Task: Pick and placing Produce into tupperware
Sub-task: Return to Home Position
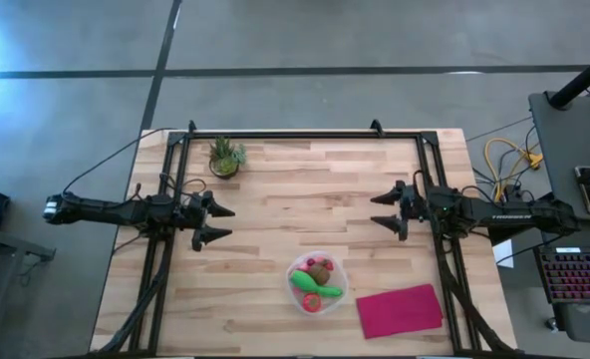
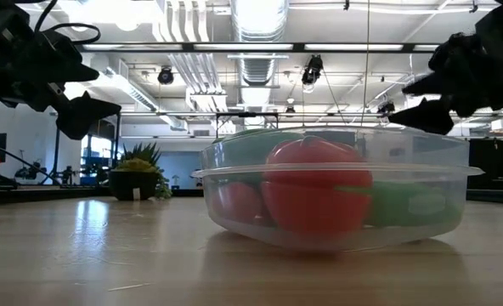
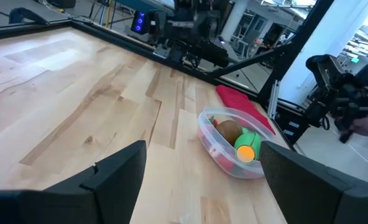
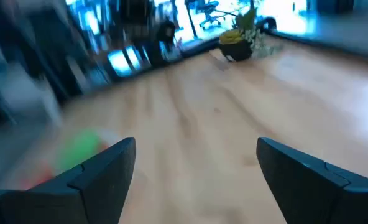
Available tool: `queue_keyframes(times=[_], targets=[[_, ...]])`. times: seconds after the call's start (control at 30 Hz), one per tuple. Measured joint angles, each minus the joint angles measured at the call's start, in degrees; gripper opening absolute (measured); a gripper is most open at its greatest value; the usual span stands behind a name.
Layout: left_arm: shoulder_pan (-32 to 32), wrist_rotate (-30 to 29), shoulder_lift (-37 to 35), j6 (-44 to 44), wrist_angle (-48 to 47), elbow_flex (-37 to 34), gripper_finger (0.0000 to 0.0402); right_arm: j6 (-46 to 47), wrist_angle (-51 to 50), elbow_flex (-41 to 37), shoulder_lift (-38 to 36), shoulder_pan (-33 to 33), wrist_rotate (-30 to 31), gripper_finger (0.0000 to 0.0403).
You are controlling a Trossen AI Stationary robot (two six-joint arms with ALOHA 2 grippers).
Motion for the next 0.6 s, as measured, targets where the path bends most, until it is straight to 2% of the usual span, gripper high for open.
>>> queue_keyframes(times=[0.03,0.1,0.3,0.4,0.6], targets=[[0.00,0.00,0.09,-0.01,-0.08,0.00,0.0300,5.92,1.68,0.00,0.00,0.00,0.06,0.0327],[0.00,0.00,0.25,0.00,-0.06,0.00,0.0300,9.36,3.50,0.00,-0.06,-0.02,0.88,0.0327],[0.00,-0.01,0.35,0.00,-0.12,0.00,0.0300,3.86,11.55,0.04,-1.36,0.00,1.54,0.0327],[0.00,0.00,0.27,0.00,-0.07,0.00,0.0300,3.84,11.35,0.00,-1.66,0.01,3.22,0.0327],[0.00,-0.02,0.40,0.00,-0.98,0.00,0.0300,4.74,12.58,-0.04,-1.66,1.82,2.24,0.0327]])
